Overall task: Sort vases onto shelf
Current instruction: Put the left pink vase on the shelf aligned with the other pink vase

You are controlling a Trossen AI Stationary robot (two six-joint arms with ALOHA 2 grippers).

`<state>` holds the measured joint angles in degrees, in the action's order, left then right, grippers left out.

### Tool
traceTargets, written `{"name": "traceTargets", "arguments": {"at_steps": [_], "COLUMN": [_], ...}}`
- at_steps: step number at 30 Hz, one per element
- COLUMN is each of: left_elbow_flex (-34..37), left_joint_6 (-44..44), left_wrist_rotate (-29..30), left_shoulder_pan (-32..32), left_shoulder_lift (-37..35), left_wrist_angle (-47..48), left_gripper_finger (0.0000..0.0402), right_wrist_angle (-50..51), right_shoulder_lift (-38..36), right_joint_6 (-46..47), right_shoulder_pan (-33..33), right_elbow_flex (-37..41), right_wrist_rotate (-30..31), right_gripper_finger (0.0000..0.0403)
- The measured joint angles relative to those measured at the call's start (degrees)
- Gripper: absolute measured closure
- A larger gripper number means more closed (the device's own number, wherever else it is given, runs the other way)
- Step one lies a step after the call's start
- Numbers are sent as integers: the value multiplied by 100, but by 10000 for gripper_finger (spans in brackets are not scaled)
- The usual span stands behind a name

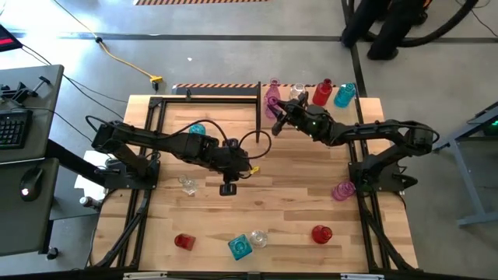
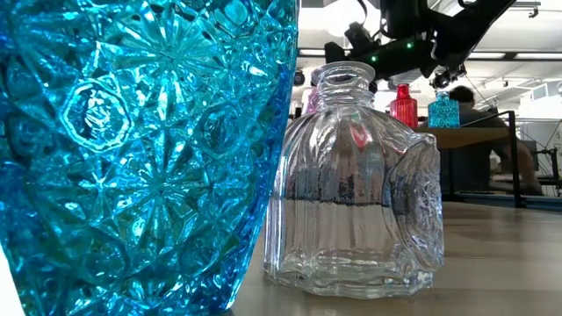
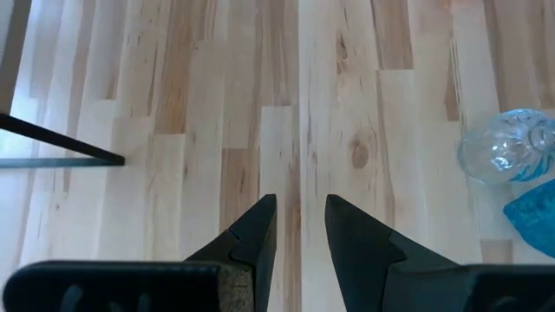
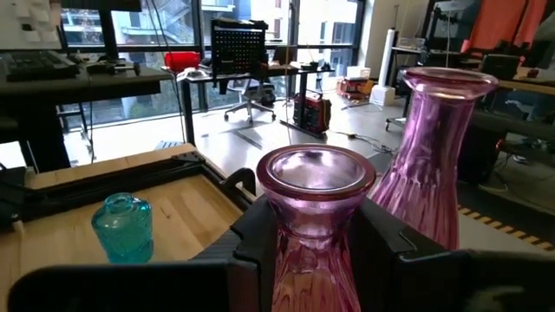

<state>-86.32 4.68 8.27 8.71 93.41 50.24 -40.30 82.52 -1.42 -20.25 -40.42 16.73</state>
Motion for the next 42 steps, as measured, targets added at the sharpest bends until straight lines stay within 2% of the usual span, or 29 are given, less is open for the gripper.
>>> {"name": "traceTargets", "arguments": {"at_steps": [25, 37, 42], "left_elbow_flex": [0, 0, 0], "left_joint_6": [68, 49, 19], "left_wrist_rotate": [4, 4, 4], "left_shoulder_pan": [186, 186, 186], "left_shoulder_lift": [0, 0, 0], "left_wrist_angle": [48, 52, 52], "left_gripper_finger": [312, 312, 312], "right_wrist_angle": [-69, -497, -978], "right_shoulder_lift": [4, 4, 4], "right_joint_6": [90, 18, -81], "right_shoulder_pan": [162, 342, 391], "right_elbow_flex": [0, 0, -76], "right_wrist_rotate": [461, 534, 512], "right_gripper_finger": [320, 320, 320]}}
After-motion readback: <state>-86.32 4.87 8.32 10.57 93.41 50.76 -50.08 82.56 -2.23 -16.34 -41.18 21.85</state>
